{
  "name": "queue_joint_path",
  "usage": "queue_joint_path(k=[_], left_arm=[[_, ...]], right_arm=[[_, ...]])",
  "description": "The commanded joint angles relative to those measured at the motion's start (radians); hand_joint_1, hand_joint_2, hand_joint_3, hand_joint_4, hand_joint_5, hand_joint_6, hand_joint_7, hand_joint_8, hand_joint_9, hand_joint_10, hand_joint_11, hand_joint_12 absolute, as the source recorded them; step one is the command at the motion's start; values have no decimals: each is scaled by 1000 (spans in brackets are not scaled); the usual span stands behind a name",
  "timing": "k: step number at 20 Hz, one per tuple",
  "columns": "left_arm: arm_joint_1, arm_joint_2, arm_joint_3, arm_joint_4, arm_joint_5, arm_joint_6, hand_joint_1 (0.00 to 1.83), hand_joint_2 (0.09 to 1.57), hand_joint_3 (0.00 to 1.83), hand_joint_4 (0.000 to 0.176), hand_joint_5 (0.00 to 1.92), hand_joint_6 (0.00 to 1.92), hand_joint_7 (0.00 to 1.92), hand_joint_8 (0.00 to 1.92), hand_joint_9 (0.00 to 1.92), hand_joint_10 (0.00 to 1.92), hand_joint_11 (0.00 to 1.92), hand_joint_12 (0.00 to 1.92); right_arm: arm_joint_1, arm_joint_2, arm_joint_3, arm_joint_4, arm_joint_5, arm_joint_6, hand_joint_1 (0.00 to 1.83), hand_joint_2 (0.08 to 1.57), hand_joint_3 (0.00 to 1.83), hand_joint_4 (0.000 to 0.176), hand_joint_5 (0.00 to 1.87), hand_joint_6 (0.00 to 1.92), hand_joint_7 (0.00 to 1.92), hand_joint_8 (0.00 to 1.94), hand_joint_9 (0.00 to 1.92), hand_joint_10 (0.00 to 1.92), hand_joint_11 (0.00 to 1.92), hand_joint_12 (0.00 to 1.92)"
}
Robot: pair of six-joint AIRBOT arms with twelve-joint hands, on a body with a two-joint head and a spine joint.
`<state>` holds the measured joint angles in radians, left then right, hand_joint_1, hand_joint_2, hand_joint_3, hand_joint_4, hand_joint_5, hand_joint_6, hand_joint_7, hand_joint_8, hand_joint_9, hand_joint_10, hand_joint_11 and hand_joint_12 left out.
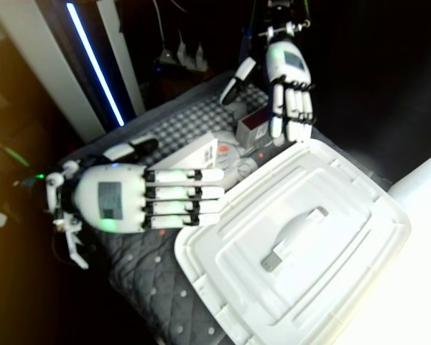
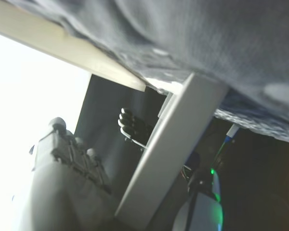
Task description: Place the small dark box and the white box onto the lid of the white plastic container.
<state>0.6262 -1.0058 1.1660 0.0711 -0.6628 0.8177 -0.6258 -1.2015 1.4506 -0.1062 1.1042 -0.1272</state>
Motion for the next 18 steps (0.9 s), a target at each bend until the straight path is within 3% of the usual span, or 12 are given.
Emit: queue_joint_path(k=[1, 2, 3, 4, 5, 7, 9, 11, 14, 15, 17, 18], left_arm=[[-13, 1, 6, -13, -94, -6, 647, 743, 0, 98, 113, 12, 167, 10, 127, 10, 107, 71], [-10, 0, 6, -13, -96, -6, 802, 825, 8, 74, 259, 17, 401, 21, 383, 19, 21, 480], [-6, -1, 6, -13, -100, -6, 1150, 873, 2, 0, 589, 67, 774, 81, 801, 159, 303, 994], [-1, -1, 6, -13, -103, -6, 1345, 962, 9, 0, 864, 120, 1134, 492, 1016, 252, 478, 1241], [2, -1, 6, -13, -103, -6, 1401, 991, 4, 0, 1047, 529, 1314, 383, 1140, 751, 714, 1341], [4, -2, 6, -13, -107, -6, 1406, 1013, 0, 0, 1083, 671, 1265, 554, 1133, 901, 808, 1352], [4, -3, 6, -13, -109, -6, 1401, 1032, 1, 0, 1026, 827, 1208, 606, 1095, 930, 826, 1298], [4, -3, 6, -14, -116, -6, 1398, 1043, 1, 0, 995, 864, 1172, 674, 1085, 954, 806, 1320], [-6, -1, 6, -19, -172, -8, 1398, 1046, 0, 0, 993, 894, 1172, 660, 1070, 962, 809, 1269], [-22, -1, 7, -10, -181, -7, 1397, 1051, 1, 0, 944, 946, 1162, 680, 1084, 936, 853, 1180], [-85, -9, 23, 47, -180, -7, 1395, 1067, 2, 0, 942, 910, 1088, 846, 1044, 1011, 808, 1194], [-150, -20, 40, 81, -172, -7, 1390, 1081, 0, 0, 929, 899, 1059, 895, 1005, 1089, 816, 1261]], right_arm=[[8, 5, 3, 19, 112, 10, 1258, 903, 0, 0, 983, 42, 1028, 45, 1049, 144, 663, 1053], [8, 5, 2, 16, 112, 10, 1286, 963, 10, 0, 1193, 350, 1387, 147, 1325, 286, 864, 1272], [8, 5, 1, 16, 115, 10, 1283, 981, 1, 0, 1288, 372, 1345, 370, 1248, 668, 839, 1467], [8, 5, 1, 16, 116, 10, 1281, 991, 1, 0, 1330, 305, 1275, 561, 1117, 1097, 828, 1648], [8, 5, 1, 16, 117, 10, 1280, 1003, 0, 0, 1360, 227, 1202, 727, 1009, 1226, 757, 1689], [8, 6, 0, 16, 122, 10, 1277, 993, 1, 20, 1303, 407, 1280, 518, 1058, 1073, 817, 1555], [8, 6, 0, 16, 125, 10, 1286, 1032, 1, 0, 1395, 87, 1070, 1031, 938, 1294, 718, 1728], [8, 6, -2, 16, 130, 10, 1279, 1016, 0, 0, 1429, 89, 1110, 883, 942, 1155, 695, 1598], [8, 13, -5, 16, 170, 14, 1293, 1042, 0, 0, 1382, 23, 1075, 1090, 978, 1327, 783, 1731], [8, 19, -7, 16, 189, 15, 1274, 1083, 2, 0, 1381, 18, 912, 1303, 728, 1419, 409, 1833], [26, 35, -8, 17, 217, 15, 1278, 1074, 0, 0, 1382, 28, 947, 1239, 777, 1163, 578, 1613], [57, 48, -4, 16, 217, 8, 1368, 1072, 0, 0, 1191, 438, 1054, 952, 934, 1129, 712, 1445]])
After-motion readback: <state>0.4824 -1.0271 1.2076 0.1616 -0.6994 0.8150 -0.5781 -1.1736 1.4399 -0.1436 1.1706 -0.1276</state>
